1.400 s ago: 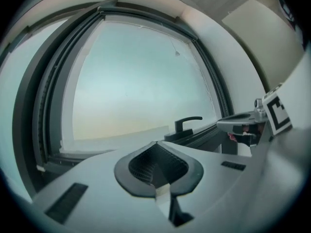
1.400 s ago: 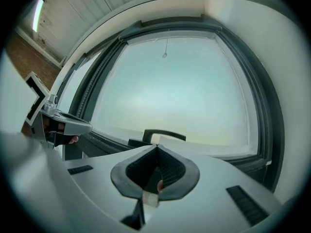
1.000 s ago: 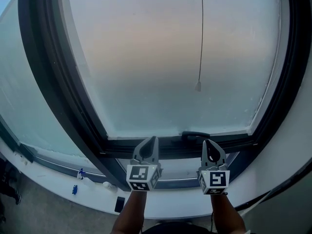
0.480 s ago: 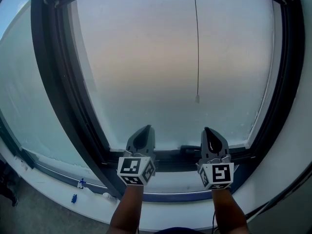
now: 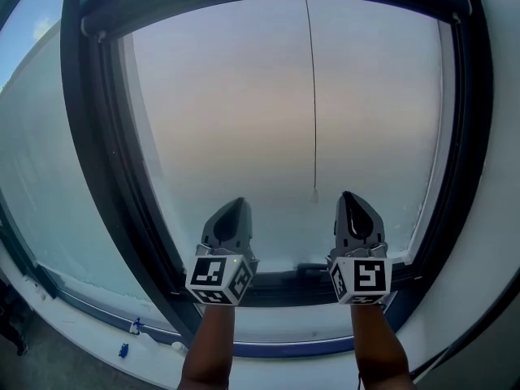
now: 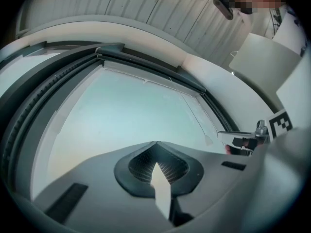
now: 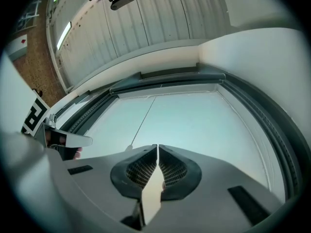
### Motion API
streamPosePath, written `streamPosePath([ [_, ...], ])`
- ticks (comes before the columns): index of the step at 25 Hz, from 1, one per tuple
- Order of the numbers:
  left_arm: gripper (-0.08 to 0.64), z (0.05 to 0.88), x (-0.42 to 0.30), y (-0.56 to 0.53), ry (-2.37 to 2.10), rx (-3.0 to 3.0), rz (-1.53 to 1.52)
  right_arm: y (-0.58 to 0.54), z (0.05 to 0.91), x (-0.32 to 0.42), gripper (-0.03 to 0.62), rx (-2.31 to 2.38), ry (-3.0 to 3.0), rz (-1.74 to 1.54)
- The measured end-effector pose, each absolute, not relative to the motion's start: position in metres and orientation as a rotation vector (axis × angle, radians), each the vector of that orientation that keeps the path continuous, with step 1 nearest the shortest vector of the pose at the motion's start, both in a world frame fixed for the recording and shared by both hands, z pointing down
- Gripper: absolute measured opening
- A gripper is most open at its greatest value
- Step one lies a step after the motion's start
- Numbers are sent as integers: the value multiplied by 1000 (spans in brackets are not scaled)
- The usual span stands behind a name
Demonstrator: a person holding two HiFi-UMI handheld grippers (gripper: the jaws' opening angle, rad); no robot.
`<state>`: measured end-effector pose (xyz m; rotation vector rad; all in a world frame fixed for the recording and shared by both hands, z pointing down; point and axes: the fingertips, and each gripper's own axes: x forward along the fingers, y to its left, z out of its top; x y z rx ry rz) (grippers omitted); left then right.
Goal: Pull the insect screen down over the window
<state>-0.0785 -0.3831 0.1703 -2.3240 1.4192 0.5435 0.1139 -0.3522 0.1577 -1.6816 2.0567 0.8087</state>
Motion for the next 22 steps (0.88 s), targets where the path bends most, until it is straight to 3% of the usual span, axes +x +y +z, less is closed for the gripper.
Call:
streamPosePath([
  [22, 0, 2, -61, -387, 1267, -1914, 495, -354, -5, 140, 3, -1675, 1792, 1216],
])
